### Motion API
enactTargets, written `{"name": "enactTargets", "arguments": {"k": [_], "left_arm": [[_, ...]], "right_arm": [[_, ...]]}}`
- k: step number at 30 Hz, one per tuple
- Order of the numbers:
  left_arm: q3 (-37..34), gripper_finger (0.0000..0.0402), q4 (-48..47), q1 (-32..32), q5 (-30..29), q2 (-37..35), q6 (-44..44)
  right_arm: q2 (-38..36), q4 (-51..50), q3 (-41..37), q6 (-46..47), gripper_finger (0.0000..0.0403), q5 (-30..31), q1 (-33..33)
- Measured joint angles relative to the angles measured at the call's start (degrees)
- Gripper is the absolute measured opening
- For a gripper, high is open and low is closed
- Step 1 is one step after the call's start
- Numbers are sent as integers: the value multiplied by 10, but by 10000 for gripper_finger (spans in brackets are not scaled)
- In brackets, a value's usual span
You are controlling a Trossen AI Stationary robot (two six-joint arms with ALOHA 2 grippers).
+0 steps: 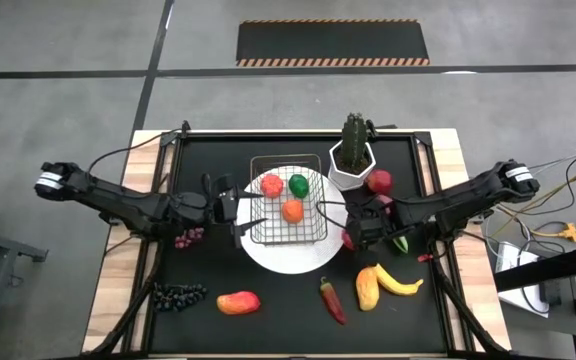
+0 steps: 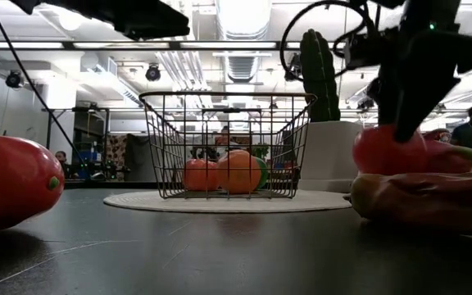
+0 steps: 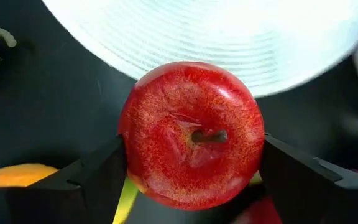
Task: Build produce basket
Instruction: Put the apple into the gold wire basket
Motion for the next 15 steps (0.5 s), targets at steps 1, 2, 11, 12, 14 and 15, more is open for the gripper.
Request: {"name": "enactTargets", "arguments": {"k": [1,2,11,12,14,15], "left_arm": [[0,261,3,0,1,-2,7],[0,261,2,0,1,-6,17],[-1,260,-7,0,1,-44,52],[-1,260,-6,0,1,-45,52],[-1,260,-10,0,2,-44,50],[-2,260,-10,0,2,-43,50]], "right_arm": [[0,-15,14,4,308,0,-2],[0,-30,28,8,308,1,-2],[-1,-135,171,19,308,6,-12],[-1,-136,187,19,308,6,-14],[-1,-140,216,19,308,6,-18],[-1,-140,231,19,308,6,-20]]}}
